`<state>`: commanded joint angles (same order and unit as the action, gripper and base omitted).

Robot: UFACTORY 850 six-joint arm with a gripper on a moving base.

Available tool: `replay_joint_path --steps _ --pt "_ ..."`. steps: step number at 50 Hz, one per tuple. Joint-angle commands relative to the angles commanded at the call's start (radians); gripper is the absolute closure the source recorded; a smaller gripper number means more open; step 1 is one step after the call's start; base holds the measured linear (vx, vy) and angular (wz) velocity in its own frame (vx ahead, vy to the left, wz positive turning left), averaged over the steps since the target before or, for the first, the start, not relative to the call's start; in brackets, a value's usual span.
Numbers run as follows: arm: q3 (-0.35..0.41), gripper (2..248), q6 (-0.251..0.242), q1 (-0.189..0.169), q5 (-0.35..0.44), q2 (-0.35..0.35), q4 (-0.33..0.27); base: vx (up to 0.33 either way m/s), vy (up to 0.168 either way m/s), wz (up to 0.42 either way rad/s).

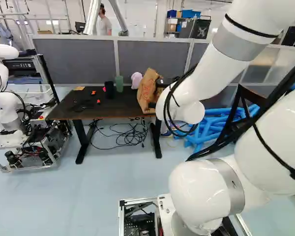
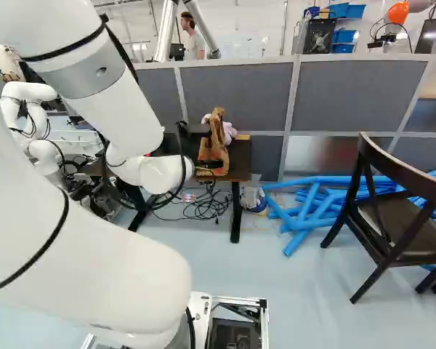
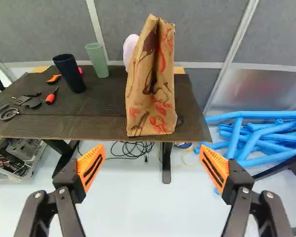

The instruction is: Pick up the bag on the ground and place it on the table

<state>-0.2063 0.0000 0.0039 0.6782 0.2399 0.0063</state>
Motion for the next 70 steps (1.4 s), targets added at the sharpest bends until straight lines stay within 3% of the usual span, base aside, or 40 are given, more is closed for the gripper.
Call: replay_joint_path --steps 34,70 --pt "0.098 3 0.0 -0.003 0.16 0.032 -0.005 0.0 0.0 0.0" --pt "0.119 3 0.0 -0.004 0.195 0.039 -0.006 0.0 0.0 0.0"
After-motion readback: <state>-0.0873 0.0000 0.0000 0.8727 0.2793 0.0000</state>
